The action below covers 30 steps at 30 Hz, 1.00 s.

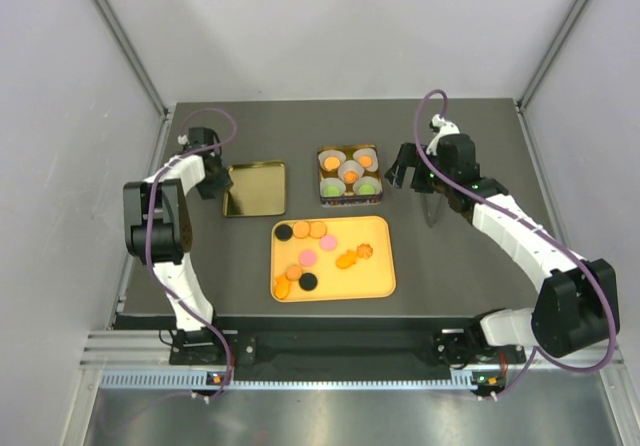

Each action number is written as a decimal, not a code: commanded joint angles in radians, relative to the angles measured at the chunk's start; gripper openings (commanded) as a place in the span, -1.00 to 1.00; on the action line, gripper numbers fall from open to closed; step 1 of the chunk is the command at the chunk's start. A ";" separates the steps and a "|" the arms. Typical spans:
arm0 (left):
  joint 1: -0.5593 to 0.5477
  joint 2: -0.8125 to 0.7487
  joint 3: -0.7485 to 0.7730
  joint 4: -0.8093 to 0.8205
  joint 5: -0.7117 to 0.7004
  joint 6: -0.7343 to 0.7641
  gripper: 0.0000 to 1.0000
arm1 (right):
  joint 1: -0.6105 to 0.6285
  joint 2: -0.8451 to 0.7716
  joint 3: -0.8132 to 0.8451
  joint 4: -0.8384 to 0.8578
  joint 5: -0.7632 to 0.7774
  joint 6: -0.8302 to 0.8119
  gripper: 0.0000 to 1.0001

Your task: Pack the cookies

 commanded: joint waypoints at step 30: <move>0.091 -0.198 0.029 0.023 0.460 -0.062 -1.00 | 0.112 0.180 0.242 0.037 -0.235 -0.074 0.89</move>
